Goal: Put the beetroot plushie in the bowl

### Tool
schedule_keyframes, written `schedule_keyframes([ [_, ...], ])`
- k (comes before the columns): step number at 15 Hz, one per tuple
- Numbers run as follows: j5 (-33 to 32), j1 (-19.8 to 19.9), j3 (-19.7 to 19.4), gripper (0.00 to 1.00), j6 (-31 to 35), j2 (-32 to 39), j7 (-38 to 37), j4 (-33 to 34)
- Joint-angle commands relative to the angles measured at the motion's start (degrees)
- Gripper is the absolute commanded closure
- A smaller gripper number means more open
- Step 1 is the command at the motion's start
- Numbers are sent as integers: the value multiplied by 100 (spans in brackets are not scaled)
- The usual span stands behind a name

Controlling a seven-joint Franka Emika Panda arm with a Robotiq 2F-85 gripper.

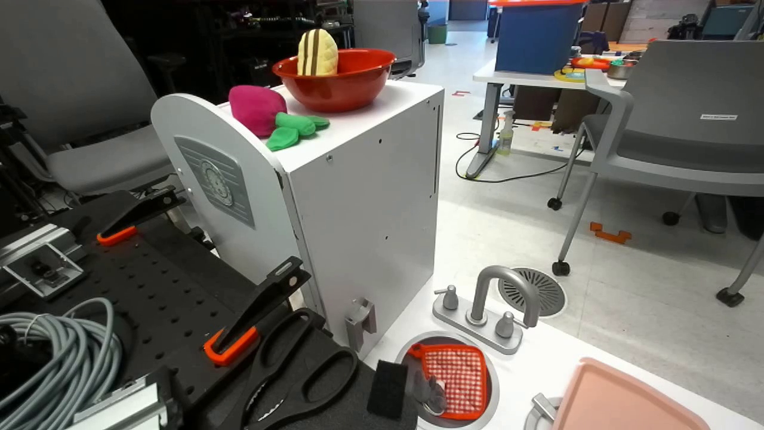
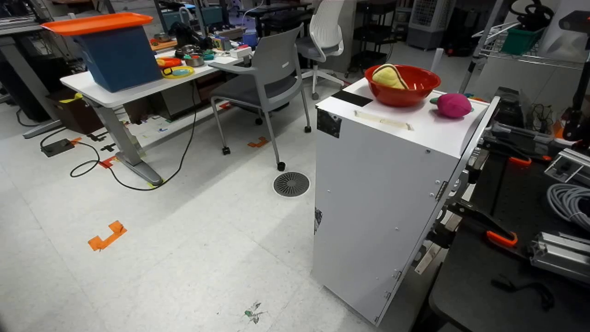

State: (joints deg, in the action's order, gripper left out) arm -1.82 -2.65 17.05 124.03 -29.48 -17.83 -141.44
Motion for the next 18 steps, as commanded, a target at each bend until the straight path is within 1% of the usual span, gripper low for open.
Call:
schedule_keyframes([
  [1,-13,-110,-203,0,-30,-20,-31,-56],
  [11,75,77,-772,0,-305,-8,28,-391],
  [15,178,135,-1045,0,-246,147,150,-509],
  [17,150,139,-1118,0,-134,212,202,-545],
  [18,72,161,-1115,0,42,218,182,-582],
])
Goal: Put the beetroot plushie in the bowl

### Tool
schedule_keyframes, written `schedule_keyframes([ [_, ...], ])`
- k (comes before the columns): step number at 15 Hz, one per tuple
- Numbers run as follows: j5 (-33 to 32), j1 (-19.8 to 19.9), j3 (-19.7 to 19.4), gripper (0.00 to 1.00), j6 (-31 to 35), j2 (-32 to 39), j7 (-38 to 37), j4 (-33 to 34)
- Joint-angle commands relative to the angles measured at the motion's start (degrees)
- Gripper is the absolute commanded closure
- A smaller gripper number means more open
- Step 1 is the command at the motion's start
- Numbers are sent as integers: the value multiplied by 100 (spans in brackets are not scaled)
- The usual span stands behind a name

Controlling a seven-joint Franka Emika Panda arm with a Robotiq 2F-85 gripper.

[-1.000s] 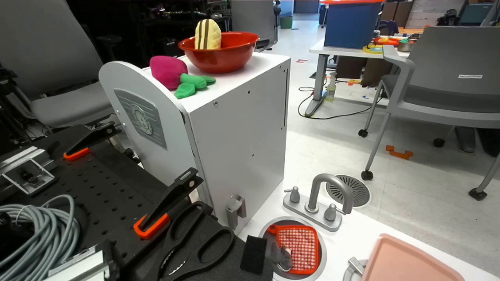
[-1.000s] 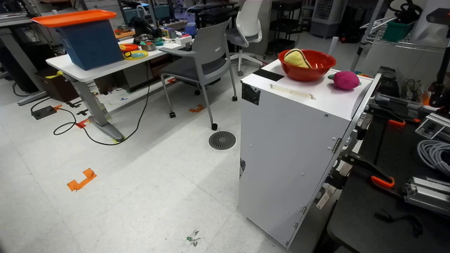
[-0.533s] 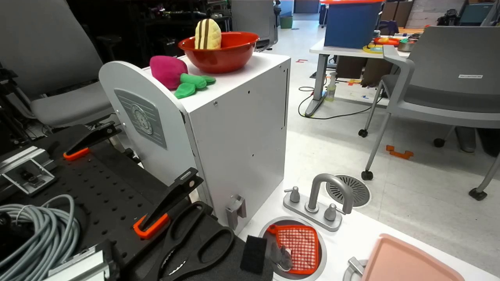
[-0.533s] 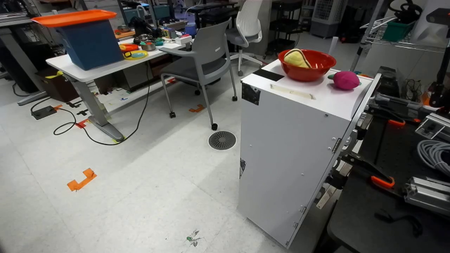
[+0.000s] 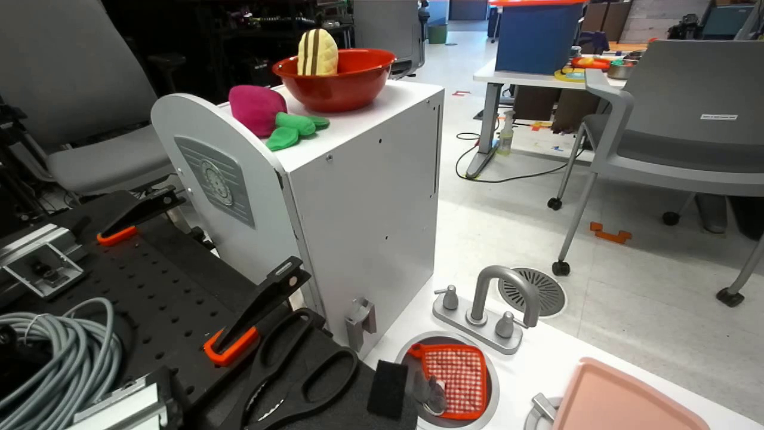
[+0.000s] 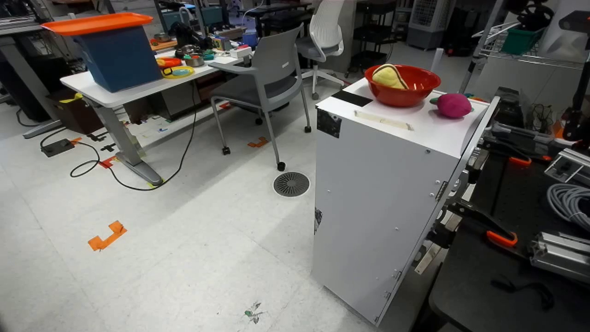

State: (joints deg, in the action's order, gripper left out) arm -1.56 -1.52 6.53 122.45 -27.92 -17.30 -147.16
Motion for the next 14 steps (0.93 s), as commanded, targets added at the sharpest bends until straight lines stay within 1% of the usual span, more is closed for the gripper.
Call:
schedule_keyframes([
  [1,-10,54,-60,0,361,78,145,-30],
  [4,-75,54,-43,0,840,180,221,-86],
  [8,97,0,-142,0,1317,417,466,-174],
  [11,277,-32,-272,0,1588,641,671,-253],
  [14,487,-36,-423,0,1710,876,900,-294],
])
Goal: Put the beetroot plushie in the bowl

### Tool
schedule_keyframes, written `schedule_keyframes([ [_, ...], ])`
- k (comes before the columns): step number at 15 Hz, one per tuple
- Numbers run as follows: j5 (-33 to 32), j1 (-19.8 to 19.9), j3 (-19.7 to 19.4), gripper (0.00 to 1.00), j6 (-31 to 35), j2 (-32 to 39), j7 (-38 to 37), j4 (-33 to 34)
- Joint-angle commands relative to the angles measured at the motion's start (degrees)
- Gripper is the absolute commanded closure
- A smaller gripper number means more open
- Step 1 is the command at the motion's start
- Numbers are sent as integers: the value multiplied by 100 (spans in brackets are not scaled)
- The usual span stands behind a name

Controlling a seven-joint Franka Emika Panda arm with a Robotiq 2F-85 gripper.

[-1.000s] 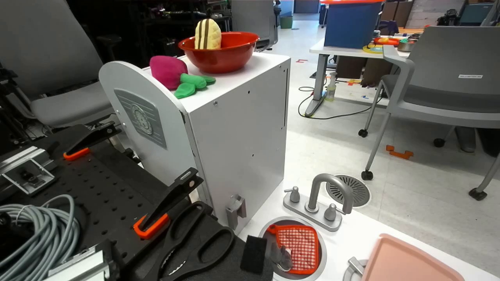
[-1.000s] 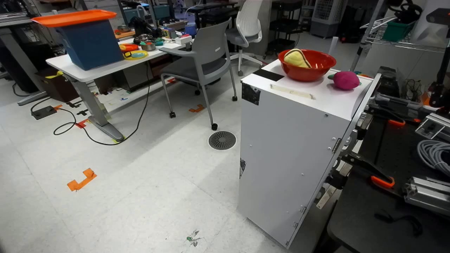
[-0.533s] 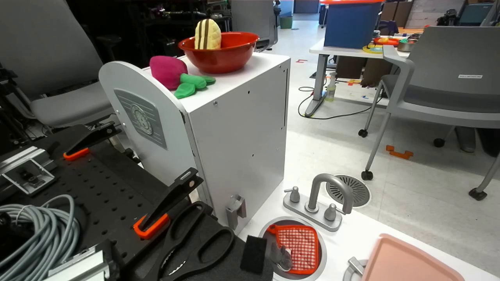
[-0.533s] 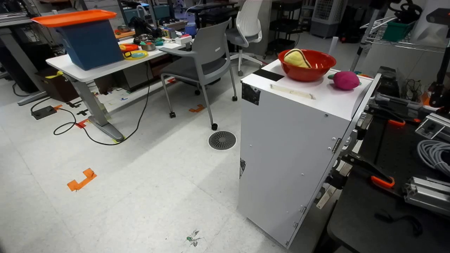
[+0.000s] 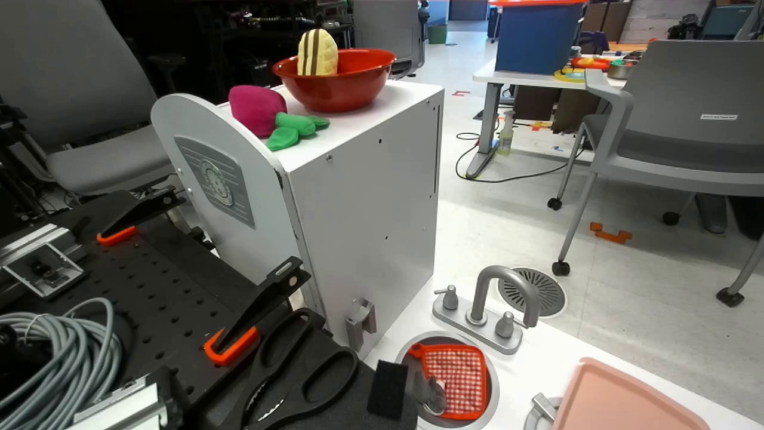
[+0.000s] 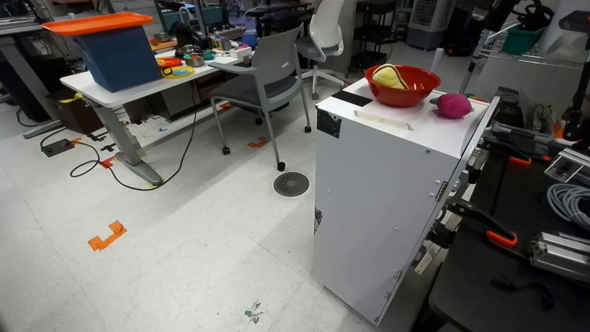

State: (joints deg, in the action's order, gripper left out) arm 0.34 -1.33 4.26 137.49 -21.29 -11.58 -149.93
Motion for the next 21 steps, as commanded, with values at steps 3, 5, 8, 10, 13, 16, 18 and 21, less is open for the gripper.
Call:
schedule_keyframes([
  [3,470,-52,-299,0,240,381,511,-22],
  [5,574,-51,-348,0,238,487,607,-12],
  [8,674,-43,-373,0,183,664,705,9],
  [10,707,-27,-395,0,179,781,725,-7],
  [13,678,21,-403,0,186,912,649,-28],
  [16,576,75,-416,0,175,980,568,-34],
  [18,506,134,-422,0,161,984,506,-49],
  [21,433,250,-445,0,142,985,442,-70],
])
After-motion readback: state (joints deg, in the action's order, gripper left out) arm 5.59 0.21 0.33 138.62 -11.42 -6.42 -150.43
